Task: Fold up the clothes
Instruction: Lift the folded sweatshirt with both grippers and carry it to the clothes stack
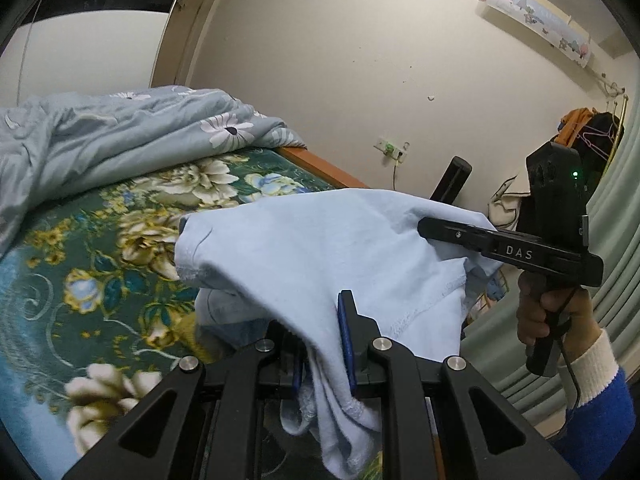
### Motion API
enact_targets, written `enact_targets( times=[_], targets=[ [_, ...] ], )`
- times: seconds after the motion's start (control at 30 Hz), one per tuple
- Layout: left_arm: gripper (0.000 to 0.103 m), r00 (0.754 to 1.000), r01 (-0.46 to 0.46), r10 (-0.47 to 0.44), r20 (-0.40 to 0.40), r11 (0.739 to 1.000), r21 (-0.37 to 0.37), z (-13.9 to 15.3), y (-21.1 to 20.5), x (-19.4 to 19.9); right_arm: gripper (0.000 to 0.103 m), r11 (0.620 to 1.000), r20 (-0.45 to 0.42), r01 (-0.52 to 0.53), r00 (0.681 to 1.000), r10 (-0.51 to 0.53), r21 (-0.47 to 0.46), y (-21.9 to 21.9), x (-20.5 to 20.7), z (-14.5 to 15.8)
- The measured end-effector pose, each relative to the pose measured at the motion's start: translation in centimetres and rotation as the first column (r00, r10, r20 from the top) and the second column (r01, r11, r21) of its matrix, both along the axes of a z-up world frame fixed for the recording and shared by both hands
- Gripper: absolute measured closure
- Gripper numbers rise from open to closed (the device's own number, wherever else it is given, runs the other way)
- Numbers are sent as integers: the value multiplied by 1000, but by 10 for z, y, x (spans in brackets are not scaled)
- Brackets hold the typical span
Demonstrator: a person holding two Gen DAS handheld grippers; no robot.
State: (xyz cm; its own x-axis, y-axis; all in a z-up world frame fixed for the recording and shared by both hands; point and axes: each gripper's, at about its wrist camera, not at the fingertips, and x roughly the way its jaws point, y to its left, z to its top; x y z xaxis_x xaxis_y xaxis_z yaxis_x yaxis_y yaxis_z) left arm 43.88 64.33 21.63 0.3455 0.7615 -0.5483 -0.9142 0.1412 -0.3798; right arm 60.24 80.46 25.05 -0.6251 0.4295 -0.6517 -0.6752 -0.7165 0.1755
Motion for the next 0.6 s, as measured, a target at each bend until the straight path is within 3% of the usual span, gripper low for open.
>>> enact_targets(
  times=[0.23,0.4,0.6],
  targets=[
    [84,1000,15,-13,24,996,-90,-60,18,3,94,994,13,36,999,-34,-99,25,13,-64],
    [80,999,16,-11,52,994,-104,-73,18,0,88,987,-15,66,998,-69,-150,35,24,-94],
    [80,999,15,-10,44,993,-119,-67,16,3,86,985,-15,84,996,-87,-153,34,22,-95]
  ],
)
